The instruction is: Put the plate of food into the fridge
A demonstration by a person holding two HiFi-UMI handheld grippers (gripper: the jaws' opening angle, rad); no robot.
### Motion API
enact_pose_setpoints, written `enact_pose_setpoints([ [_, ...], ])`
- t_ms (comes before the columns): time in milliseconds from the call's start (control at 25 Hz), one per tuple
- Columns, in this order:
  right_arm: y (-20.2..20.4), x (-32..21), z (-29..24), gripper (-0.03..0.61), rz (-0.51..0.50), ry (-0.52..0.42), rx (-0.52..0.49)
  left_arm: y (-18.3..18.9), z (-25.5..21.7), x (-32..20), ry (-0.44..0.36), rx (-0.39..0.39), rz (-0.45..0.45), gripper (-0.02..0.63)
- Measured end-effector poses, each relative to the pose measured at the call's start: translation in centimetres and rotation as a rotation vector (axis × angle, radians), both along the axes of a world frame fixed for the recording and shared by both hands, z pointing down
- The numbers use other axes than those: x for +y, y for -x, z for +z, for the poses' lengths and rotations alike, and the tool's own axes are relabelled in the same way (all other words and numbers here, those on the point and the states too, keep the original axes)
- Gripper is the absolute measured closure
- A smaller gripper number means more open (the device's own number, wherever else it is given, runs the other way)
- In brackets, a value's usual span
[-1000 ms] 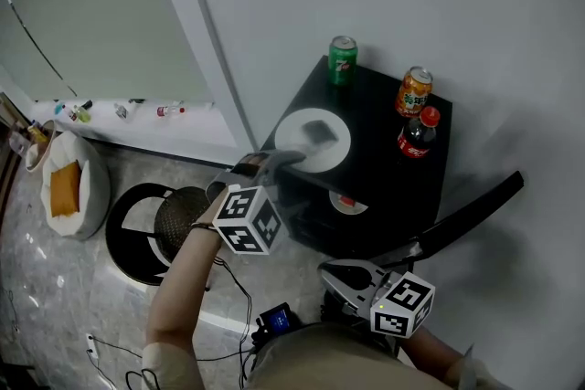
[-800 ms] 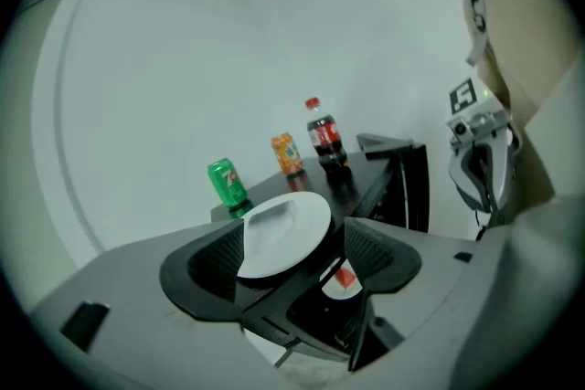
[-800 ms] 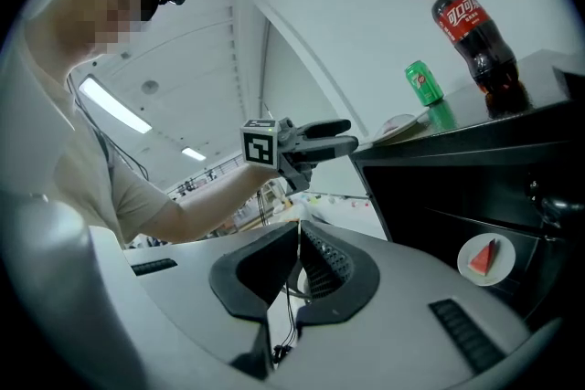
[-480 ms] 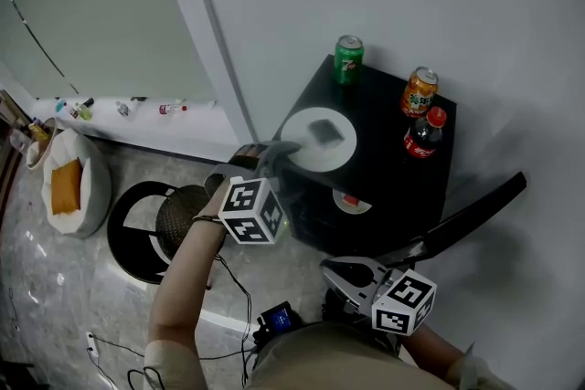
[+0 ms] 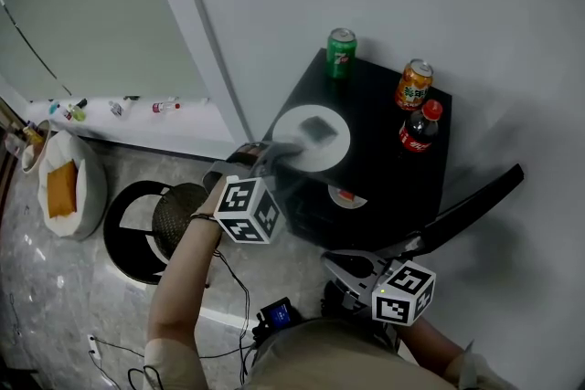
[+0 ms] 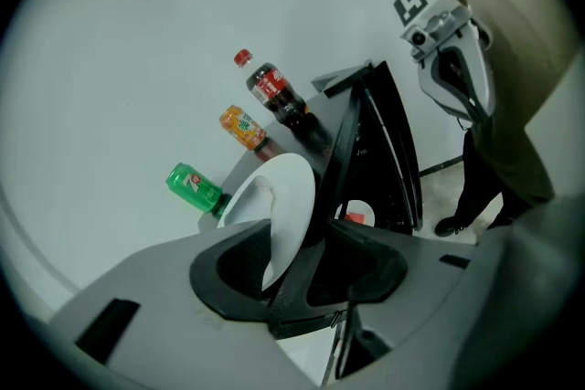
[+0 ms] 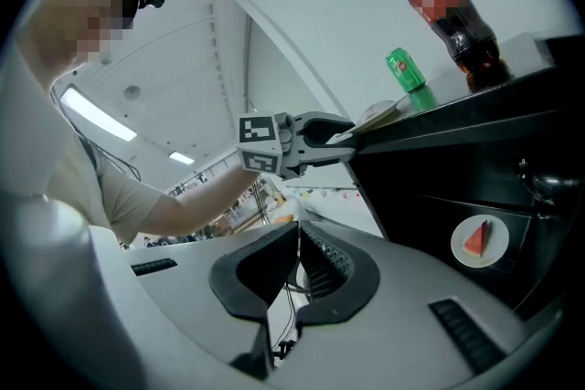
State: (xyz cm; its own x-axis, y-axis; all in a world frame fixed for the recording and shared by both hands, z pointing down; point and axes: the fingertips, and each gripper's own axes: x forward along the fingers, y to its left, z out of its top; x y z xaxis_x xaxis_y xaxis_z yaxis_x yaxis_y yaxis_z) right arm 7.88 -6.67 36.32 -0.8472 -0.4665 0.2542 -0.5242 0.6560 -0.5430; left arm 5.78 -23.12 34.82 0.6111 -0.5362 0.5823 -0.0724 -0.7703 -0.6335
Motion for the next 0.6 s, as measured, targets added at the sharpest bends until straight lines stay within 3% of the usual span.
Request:
enact_pose_setpoints([
  [240,0.3,-2.2,-0.5,0.558,0.053,0.077,-0.074,0.0,-0.9,1.1,-0.020,0.032,0.021,0.511],
  [480,0.0,-6.0,-2.0,0.555,0.140,0.117,-0.174,0.2,-1.0,2.1,-0.047,0.047,0.038,0.520],
  [560,-0.1,-7.1,-2.1,0.521,0.183,0.137,-0.192,0.2,-1.0,2.6,-0.052,0.048,0.048,0.520],
  [600,-0.2,-7.5,-2.1,0.468,0.204,0.149,-0.200,0.2,-1.0,2.8,-0.054,0.050,0.053,0.522],
])
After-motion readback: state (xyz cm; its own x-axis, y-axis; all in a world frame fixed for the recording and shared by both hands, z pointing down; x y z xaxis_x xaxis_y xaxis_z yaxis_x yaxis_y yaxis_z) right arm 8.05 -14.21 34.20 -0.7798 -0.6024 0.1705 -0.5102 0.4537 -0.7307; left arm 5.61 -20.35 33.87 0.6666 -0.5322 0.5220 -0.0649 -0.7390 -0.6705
